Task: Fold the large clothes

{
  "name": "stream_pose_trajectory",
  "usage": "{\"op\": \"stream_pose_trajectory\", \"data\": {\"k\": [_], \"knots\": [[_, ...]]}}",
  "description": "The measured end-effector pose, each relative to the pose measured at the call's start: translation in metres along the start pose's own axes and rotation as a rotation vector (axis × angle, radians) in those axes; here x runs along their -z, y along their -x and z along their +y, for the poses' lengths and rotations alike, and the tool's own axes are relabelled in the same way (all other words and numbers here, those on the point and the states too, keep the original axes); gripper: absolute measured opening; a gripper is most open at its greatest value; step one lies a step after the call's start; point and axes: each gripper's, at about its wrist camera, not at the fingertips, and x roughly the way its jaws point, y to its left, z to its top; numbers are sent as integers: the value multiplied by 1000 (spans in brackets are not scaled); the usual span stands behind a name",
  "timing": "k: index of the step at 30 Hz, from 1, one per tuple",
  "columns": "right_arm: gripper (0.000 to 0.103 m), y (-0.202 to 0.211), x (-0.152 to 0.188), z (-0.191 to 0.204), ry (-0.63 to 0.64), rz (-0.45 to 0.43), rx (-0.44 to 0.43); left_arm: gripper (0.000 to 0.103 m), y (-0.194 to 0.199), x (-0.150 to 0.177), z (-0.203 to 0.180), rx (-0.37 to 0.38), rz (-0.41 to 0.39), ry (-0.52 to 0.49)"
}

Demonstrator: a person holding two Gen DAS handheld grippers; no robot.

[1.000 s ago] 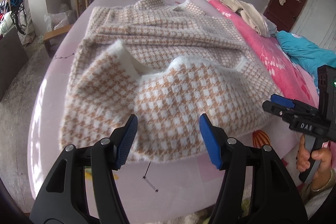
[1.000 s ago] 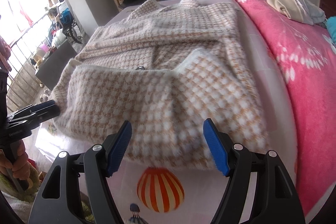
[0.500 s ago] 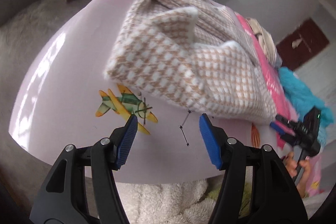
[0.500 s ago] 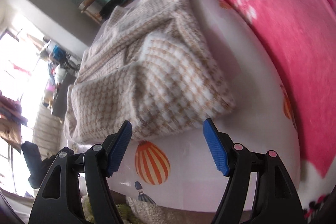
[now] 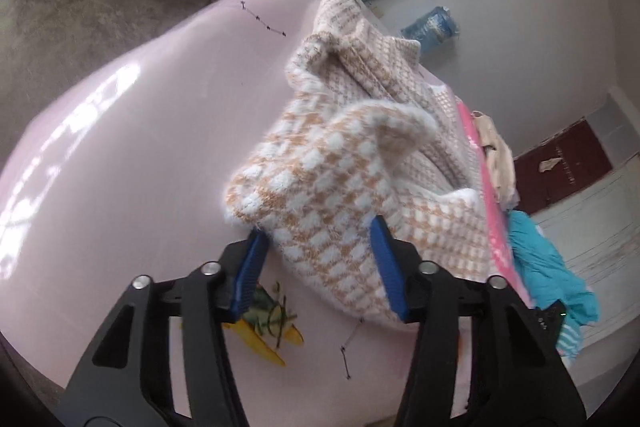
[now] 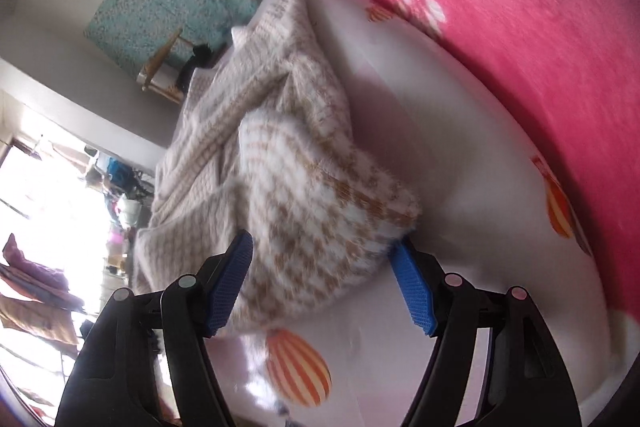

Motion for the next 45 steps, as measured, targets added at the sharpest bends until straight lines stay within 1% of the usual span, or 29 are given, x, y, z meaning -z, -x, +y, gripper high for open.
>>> {"op": "stream_pose_trajectory", "data": {"k": [1,2,3,4,5,6,7,9,12,14,17,19,21,22,23,25,26,27,29,30,31,32,34,36,38,40,41,43,45], "knots": [[62,-4,0,6,28,-19,28,38,-1,-1,-2,-22,-11,-10],[53,-7,-1,11,54,-33,59,35,-3,-1,-7,-61,-22,-33],[48,-9,-1,13,67,-41,76,29,-3,-2,-9,-83,-28,-50],[34,-10,-1,17,80,-49,89,19,-3,-1,-13,-109,-36,-74],[25,-8,-2,20,94,-59,88,15,-1,-1,-19,-138,-47,-113],[21,-4,-2,27,111,-77,82,11,3,1,-26,-162,-61,-153],[18,2,-3,31,123,-90,81,9,8,2,-30,-176,-75,-176],[16,20,-2,43,168,-140,83,8,27,7,-42,-186,-124,-229],[12,47,-5,52,191,-183,57,7,51,9,-52,-175,-173,-270],[9,65,-5,57,214,-200,38,7,64,8,-56,-148,-174,-272],[9,85,0,57,215,-185,20,7,86,12,-58,-128,-154,-269],[9,95,6,48,201,-164,16,7,95,14,-54,-116,-127,-253],[10,95,13,34,165,-109,8,8,97,18,-38,-103,-61,-204],[12,88,15,26,156,-59,12,13,94,19,-31,-107,-31,-187],[18,82,17,17,139,-19,24,15,87,21,-15,-124,7,-155],[24,68,17,-1,112,72,67,18,81,24,9,-157,55,-95],[31,66,17,-10,101,105,101,19,83,24,21,-185,57,-60],[34,67,15,-15,96,120,128,22,89,23,30,-195,48,-37],[40,81,9,-18,114,106,177,25,104,14,38,-203,-4,-15],[42,90,6,-16,135,91,198,27,111,10,35,-213,-35,-40],[46,99,2,-12,157,70,218,29,112,7,31,-222,-46,-63],[50,108,-5,-5,191,39,239,31,112,2,20,-226,-55,-111],[56,115,-14,10,250,0,241,42,105,-4,-4,-193,-47,-206],[61,108,-21,32,323,-15,226,50,82,-9,-36,-161,-17,-332],[61,82,-29,48,386,12,214,53,55,-9,-64,-154,23,-426],[61,57,-34,61,441,36,219,53,29,-4,-84,-189,70,-513],[61,42,-36,67,476,47,229,53,14,-2,-94,-224,85,-570],[61,15,-41,77,531,76,236,53,-9,3,-108,-296,93,-675],[61,-4,-42,82,563,98,267,53,-22,5,-111,-360,87,-728]]}}
